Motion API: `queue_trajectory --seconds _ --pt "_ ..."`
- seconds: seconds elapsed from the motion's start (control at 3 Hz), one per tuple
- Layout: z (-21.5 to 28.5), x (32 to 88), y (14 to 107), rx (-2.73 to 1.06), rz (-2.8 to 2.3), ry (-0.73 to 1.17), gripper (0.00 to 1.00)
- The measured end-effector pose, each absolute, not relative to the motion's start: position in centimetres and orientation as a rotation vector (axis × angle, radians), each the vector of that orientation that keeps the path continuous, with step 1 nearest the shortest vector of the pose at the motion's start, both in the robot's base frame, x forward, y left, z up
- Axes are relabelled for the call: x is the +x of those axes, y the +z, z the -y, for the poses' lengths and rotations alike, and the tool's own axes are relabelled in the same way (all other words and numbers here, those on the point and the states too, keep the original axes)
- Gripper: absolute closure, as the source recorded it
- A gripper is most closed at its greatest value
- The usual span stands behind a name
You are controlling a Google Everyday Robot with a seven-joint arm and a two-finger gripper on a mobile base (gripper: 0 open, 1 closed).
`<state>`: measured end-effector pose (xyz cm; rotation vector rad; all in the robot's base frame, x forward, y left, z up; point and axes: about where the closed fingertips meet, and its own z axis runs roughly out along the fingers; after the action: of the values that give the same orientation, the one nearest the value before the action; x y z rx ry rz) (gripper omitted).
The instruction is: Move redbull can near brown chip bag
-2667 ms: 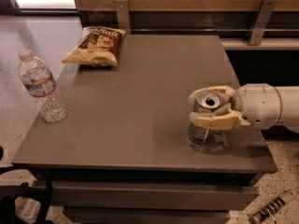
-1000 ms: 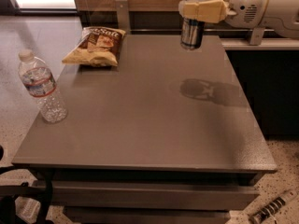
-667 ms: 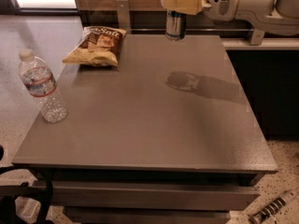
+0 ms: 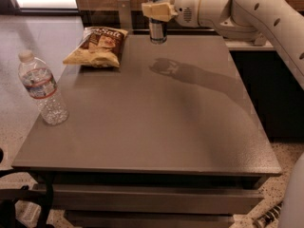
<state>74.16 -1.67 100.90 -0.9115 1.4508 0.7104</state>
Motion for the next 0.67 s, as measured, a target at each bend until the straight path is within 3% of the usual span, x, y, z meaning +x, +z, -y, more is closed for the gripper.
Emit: queue_trajectory --seconds 0.67 --pt "1.16 74.62 100.33 -0.914 -1.470 0.698 1.00"
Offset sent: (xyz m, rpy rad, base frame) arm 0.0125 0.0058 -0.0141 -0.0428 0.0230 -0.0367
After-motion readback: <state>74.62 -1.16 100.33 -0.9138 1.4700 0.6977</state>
